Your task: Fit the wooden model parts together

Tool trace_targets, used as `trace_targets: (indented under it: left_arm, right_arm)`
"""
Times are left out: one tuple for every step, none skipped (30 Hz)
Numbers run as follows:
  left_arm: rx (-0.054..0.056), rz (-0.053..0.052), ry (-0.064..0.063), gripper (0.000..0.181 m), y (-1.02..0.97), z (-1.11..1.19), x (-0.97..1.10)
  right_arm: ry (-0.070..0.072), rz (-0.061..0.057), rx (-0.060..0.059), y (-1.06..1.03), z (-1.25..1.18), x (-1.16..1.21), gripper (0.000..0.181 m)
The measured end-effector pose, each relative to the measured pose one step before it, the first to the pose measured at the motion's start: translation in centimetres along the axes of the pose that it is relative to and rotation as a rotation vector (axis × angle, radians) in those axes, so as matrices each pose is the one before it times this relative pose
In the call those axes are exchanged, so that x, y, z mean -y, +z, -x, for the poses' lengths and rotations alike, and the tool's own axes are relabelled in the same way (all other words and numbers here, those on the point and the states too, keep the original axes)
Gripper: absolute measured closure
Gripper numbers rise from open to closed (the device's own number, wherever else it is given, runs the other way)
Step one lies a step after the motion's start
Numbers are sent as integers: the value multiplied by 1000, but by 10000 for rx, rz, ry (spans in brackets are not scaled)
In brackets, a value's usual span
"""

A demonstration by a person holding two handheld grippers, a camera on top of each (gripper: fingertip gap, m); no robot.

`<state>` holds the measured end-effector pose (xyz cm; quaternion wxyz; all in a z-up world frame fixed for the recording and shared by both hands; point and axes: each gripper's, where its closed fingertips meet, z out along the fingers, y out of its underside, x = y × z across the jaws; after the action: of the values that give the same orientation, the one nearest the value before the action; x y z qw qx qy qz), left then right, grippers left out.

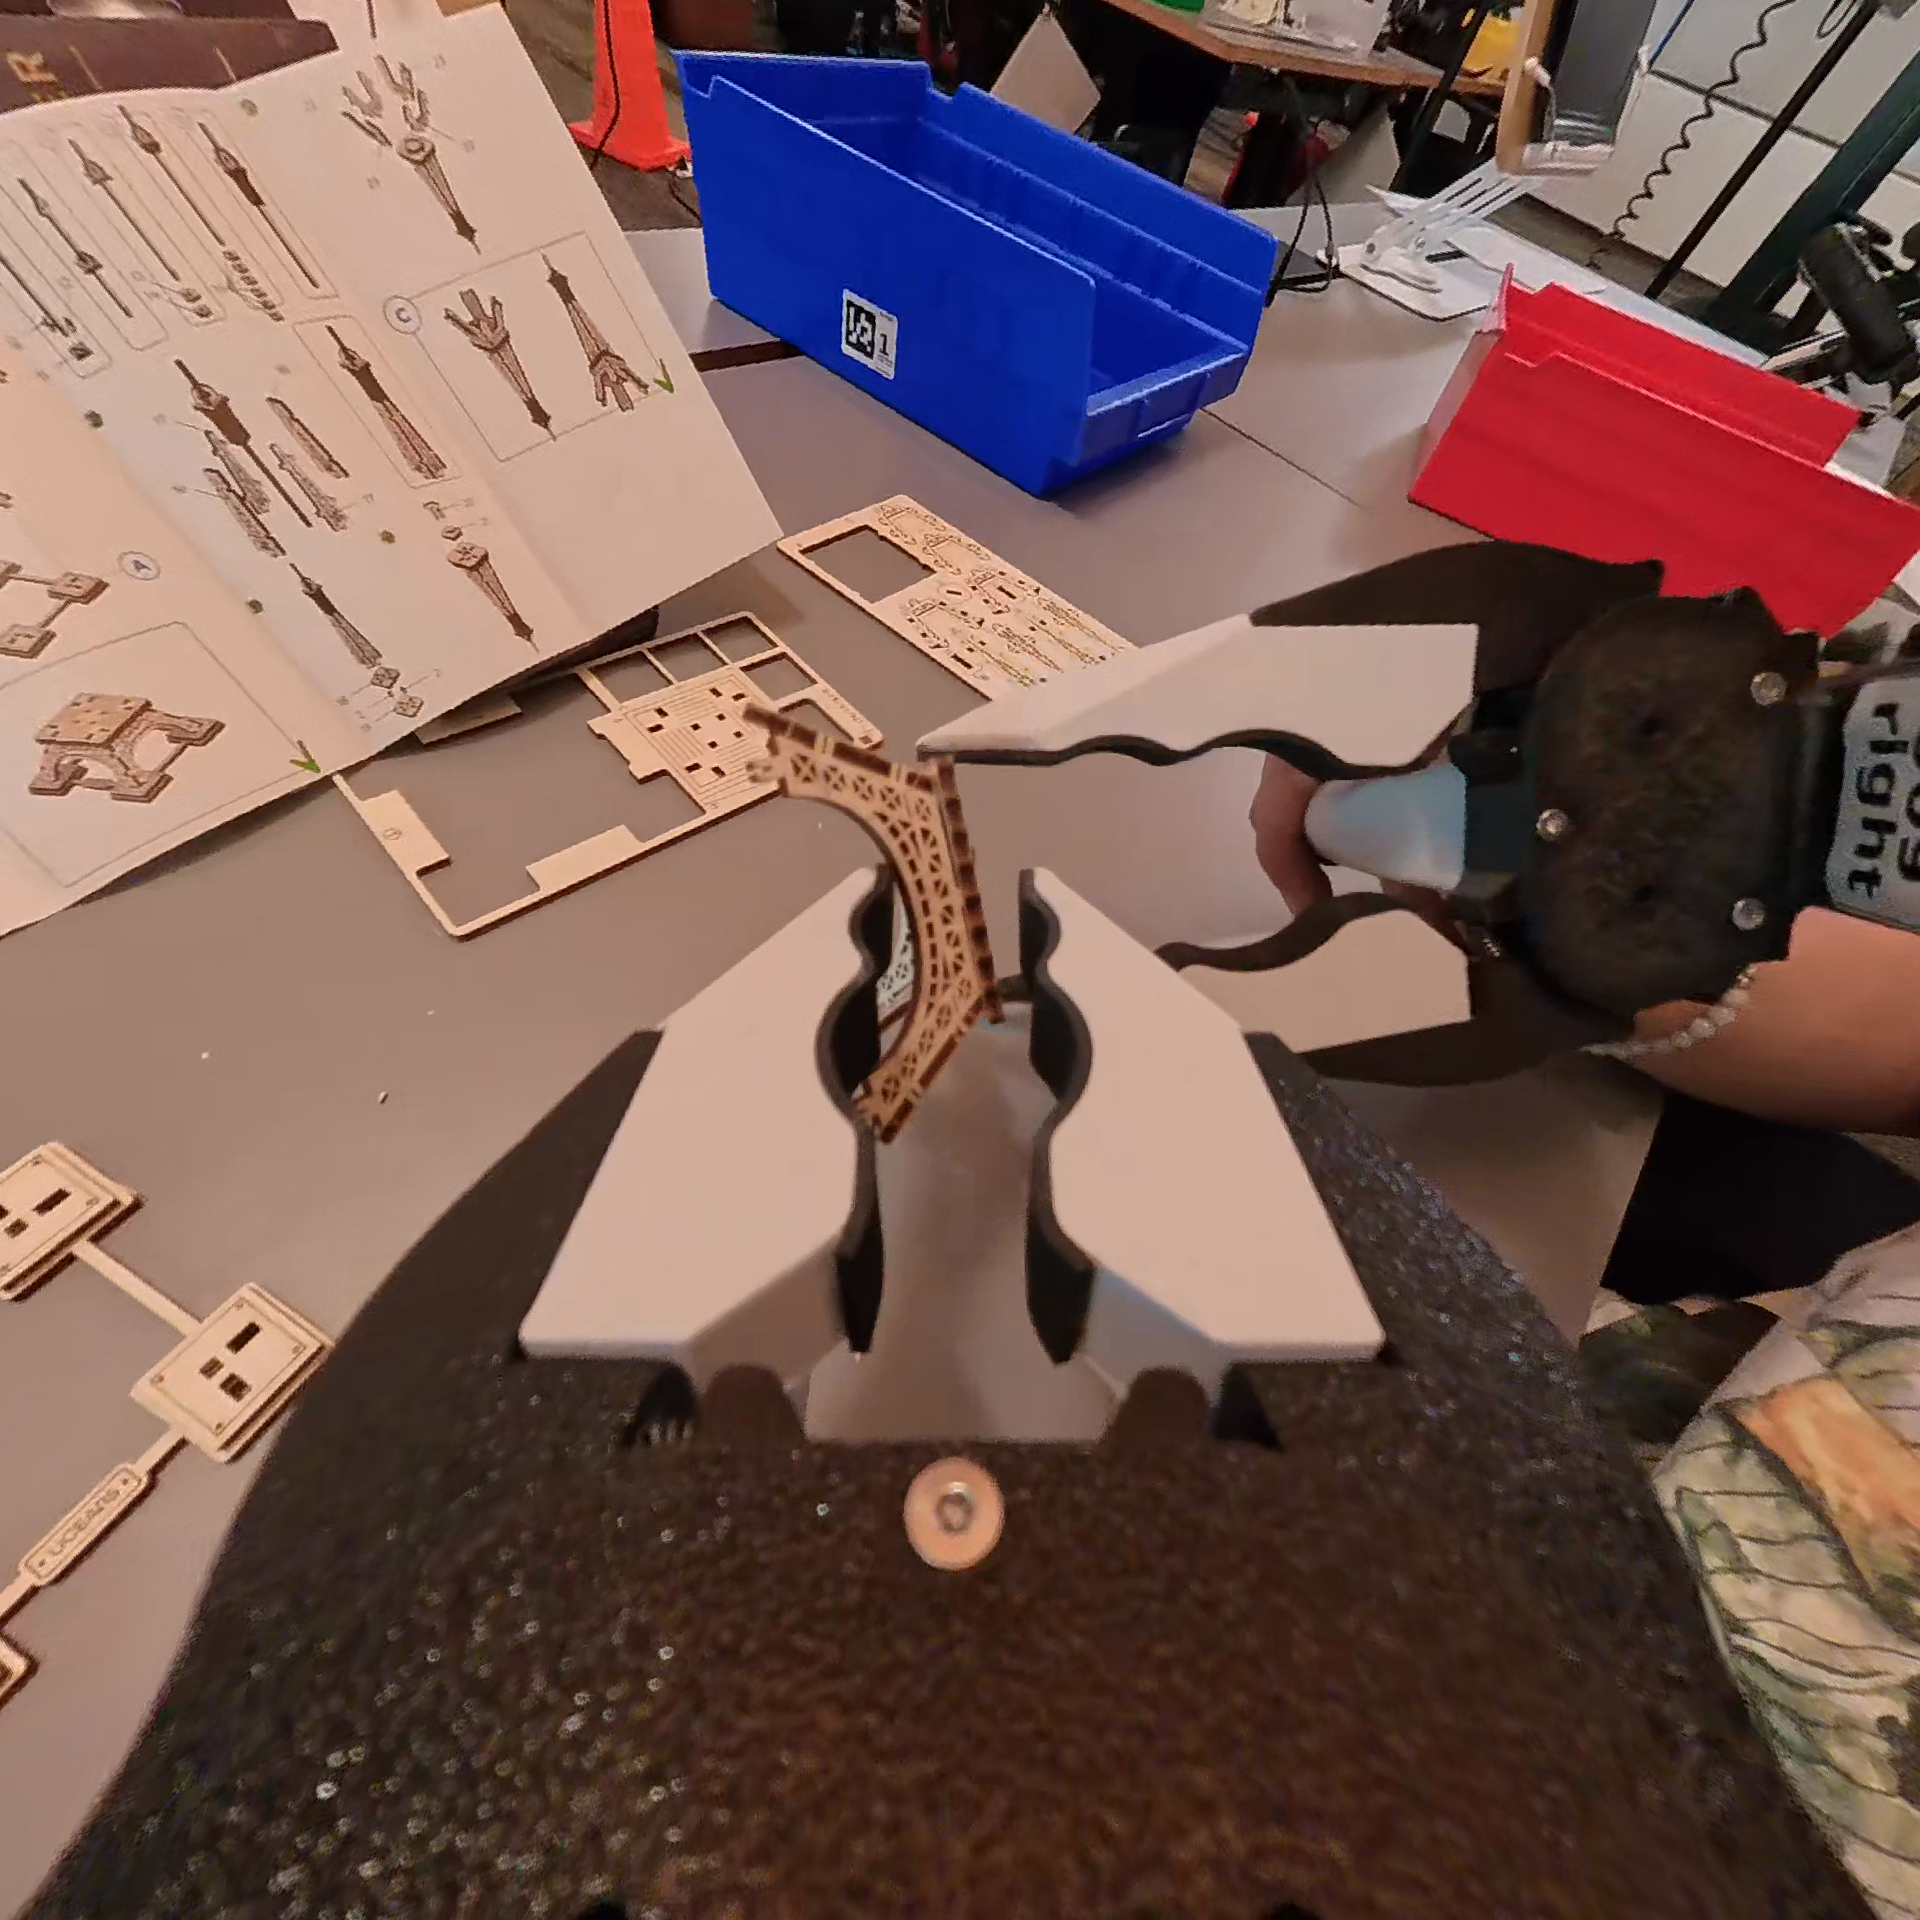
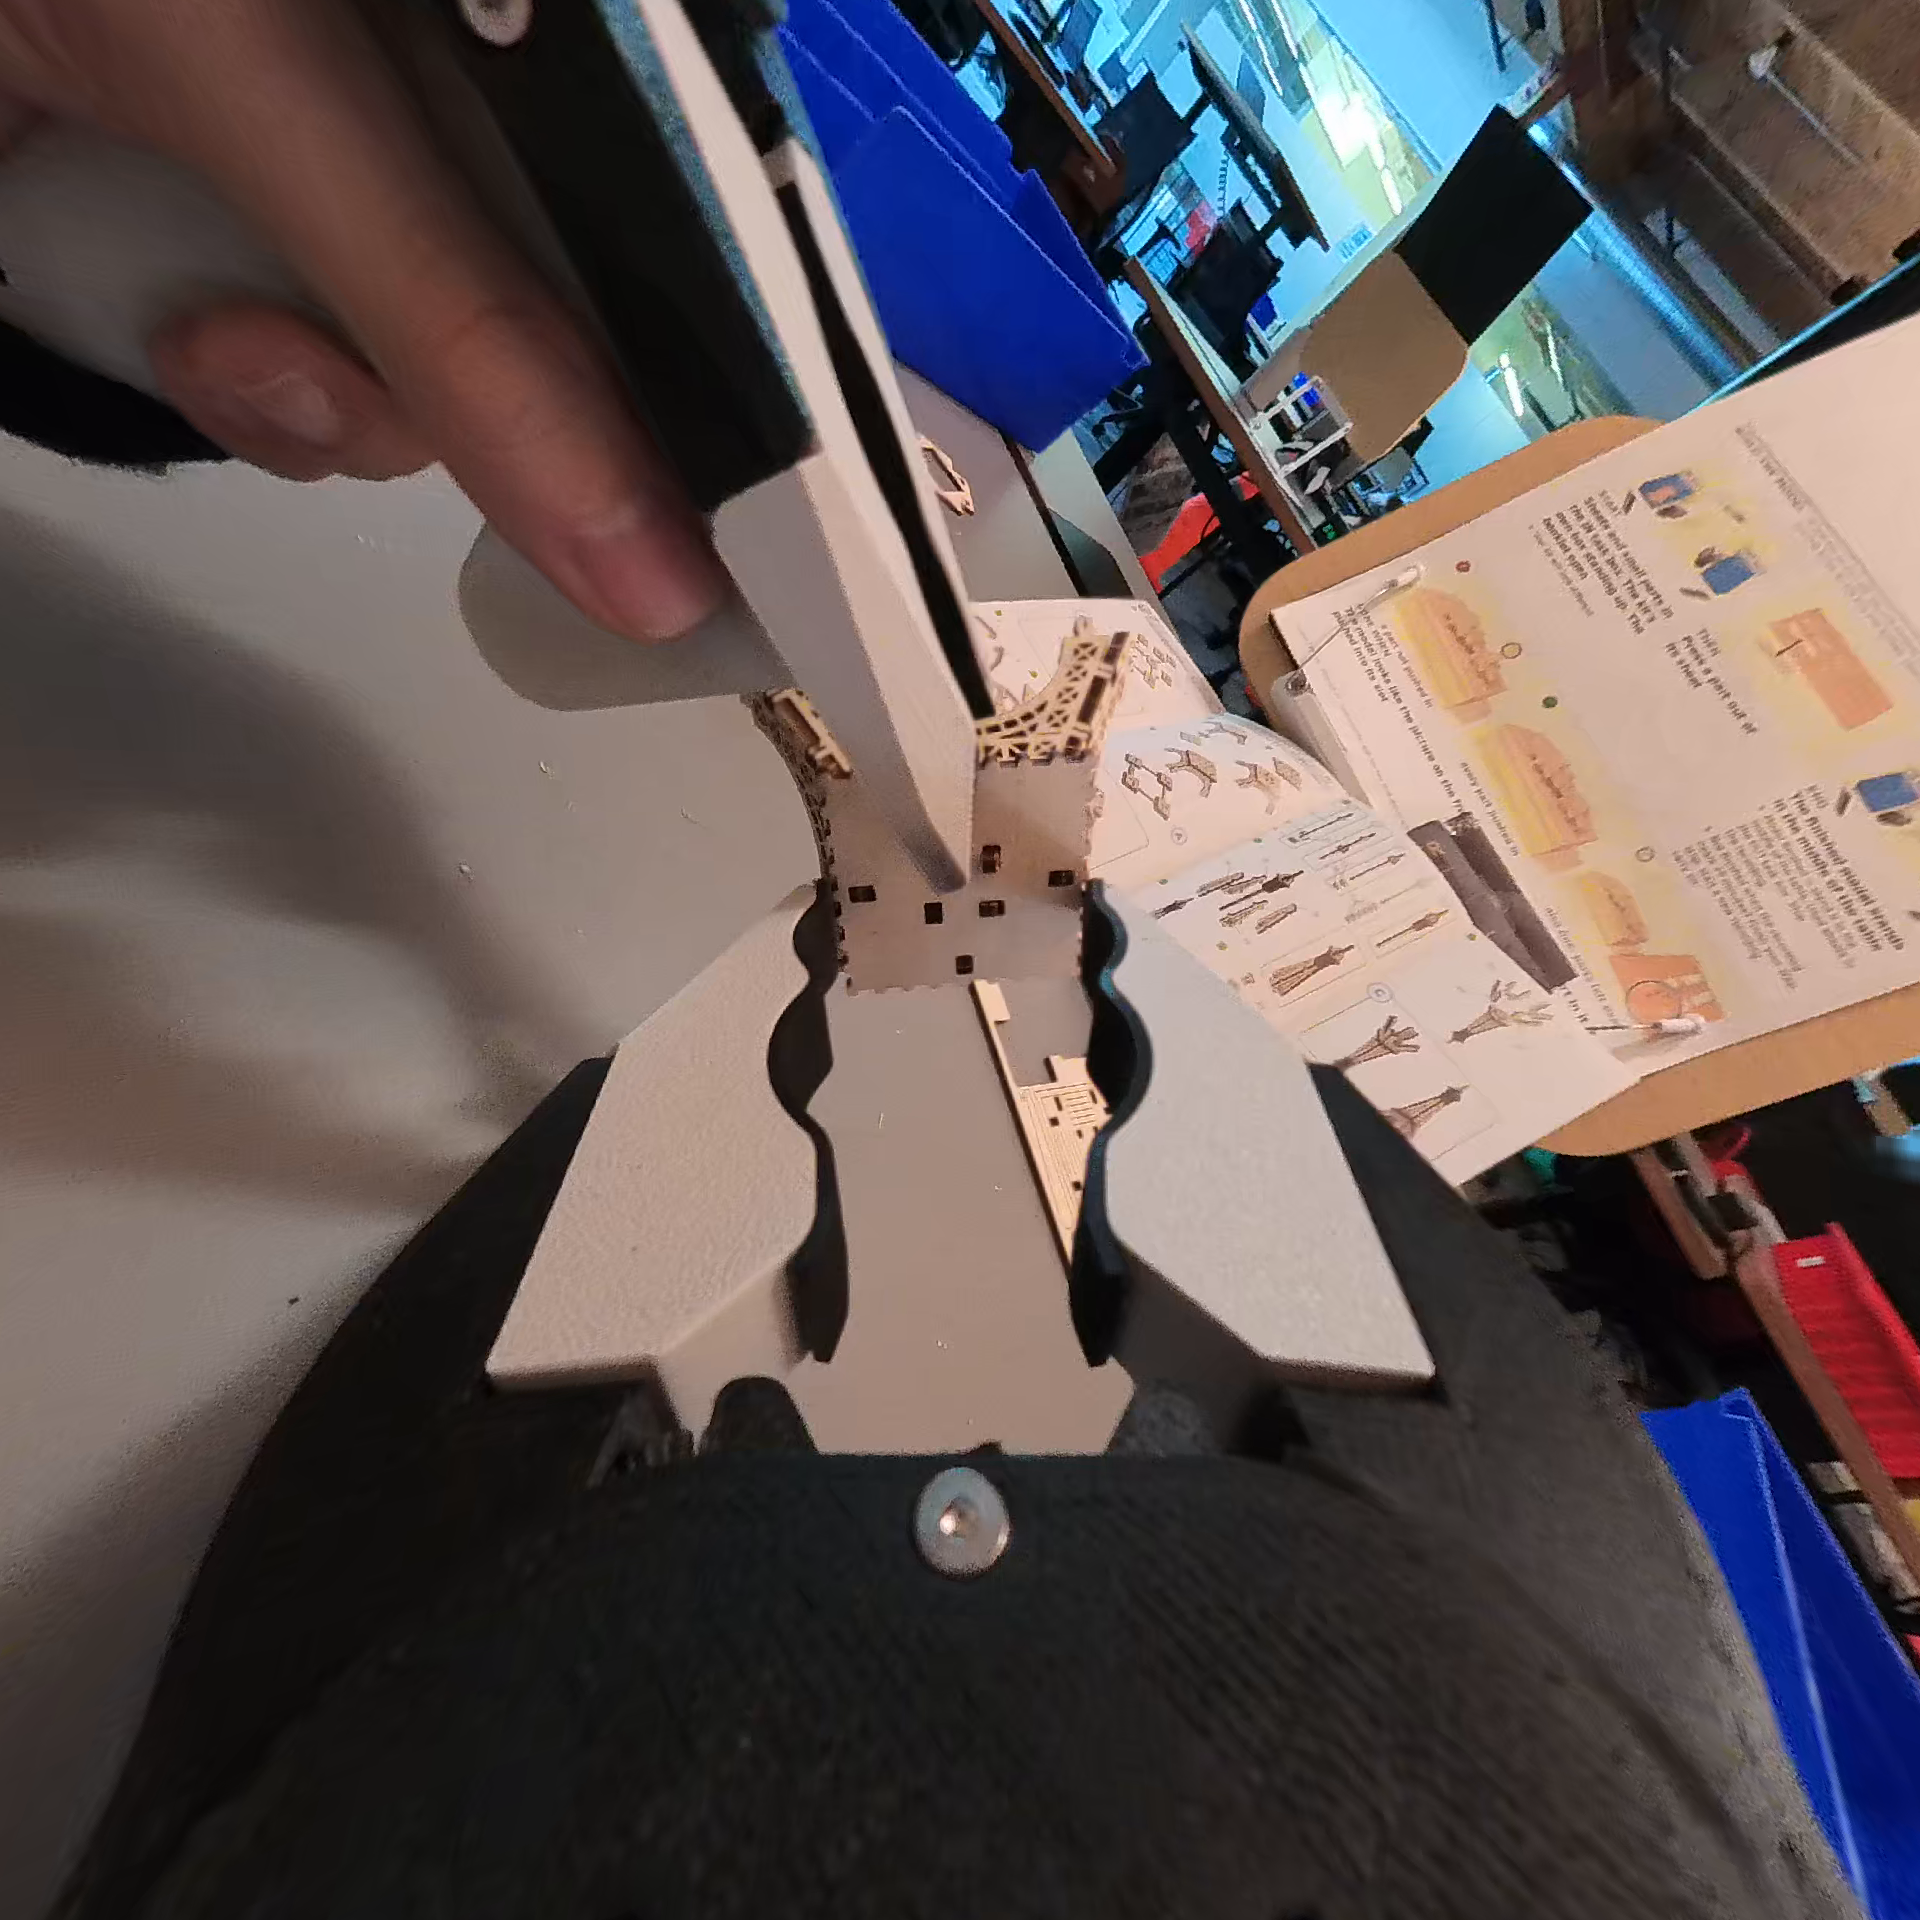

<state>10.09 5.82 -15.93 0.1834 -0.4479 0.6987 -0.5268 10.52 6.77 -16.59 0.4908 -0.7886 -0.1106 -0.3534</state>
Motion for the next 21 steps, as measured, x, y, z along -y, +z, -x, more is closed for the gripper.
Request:
trace_targets:
  left_arm:
    - [57, 25, 74, 162, 3, 63, -9]
    - [114, 17, 99, 166, -23, 150, 0]
    - [19, -19, 91, 167, -39, 9, 53]
    - [-10, -58, 16, 167, -39, -20, 77]
    - [-21, -80, -31, 167, -26, -34, 115]
    - [-25, -47, -35, 167, 9, -15, 54]
    - [-5, -34, -4, 167, 5, 1, 20]
    - [-3, -49, 2, 168, 23, -15, 7]
    - [-5, -4, -20, 168, 19, -2, -49]
    - [-12, 14, -44, 169, 12, 14, -64]
    - [-25, -18, -51, 169, 6, 6, -37]
    - [-35, -25, -41, 169, 15, 14, -54]
    - [-56, -38, -41, 169, -5, 3, -32]
    - [-72, -45, -34, 169, -30, -12, -21]
    - [-80, -24, -39, 169, -53, 5, -56]
    - [-85, -3, -65, 169, -52, 17, -91]
    - [-99, -20, -95, 169, -64, 35, -80]
    - [-127, -56, -110, 169, -75, -1, -36]
    - [-143, -56, -133, 169, -70, -8, -41]
    - [-133, -13, -127, 169, -54, 11, -90]
    - [-101, 15, -103, 169, -38, 41, -123]
  right_arm:
    - [-150, 46, -83, 17, -16, -18, 136]
    - [-145, -11, -77, -14, -38, 33, 136]
    - [-86, -26, -57, -6, -49, 47, 136]
    - [-18, -35, -46, -22, -61, 63, 136]
    - [-17, -53, -59, -32, -75, 83, 136]
    - [-34, -18, -46, 3, -53, 28, 136]
    - [-10, 17, -21, 13, -31, -9, 136]
    - [-23, 4, -27, 17, -21, -9, 136]
    - [-29, 9, -3, 22, 14, -36, 136]
    - [1, 6, 18, 34, 52, -43, 136]
    - [39, -21, 19, 25, 46, -6, 136]
    - [63, -27, 49, 22, 51, -26, 136]
    - [47, -45, 42, 11, 30, -22, 136]
    - [7, -73, 19, -1, 24, 32, 136]
    - [-9, -69, 34, 11, 51, 36, 136]
    - [19, -58, 65, 26, 97, 25, 136]
    - [59, -68, 89, 26, 107, 28, 136]
    - [54, -90, 70, 12, 81, 68, 136]
    - [-29, -95, 34, 3, 35, 76, 136]
    - [-104, -59, 23, 24, 74, 31, 136]
    - [-65, -17, 36, 43, 120, -10, 136]
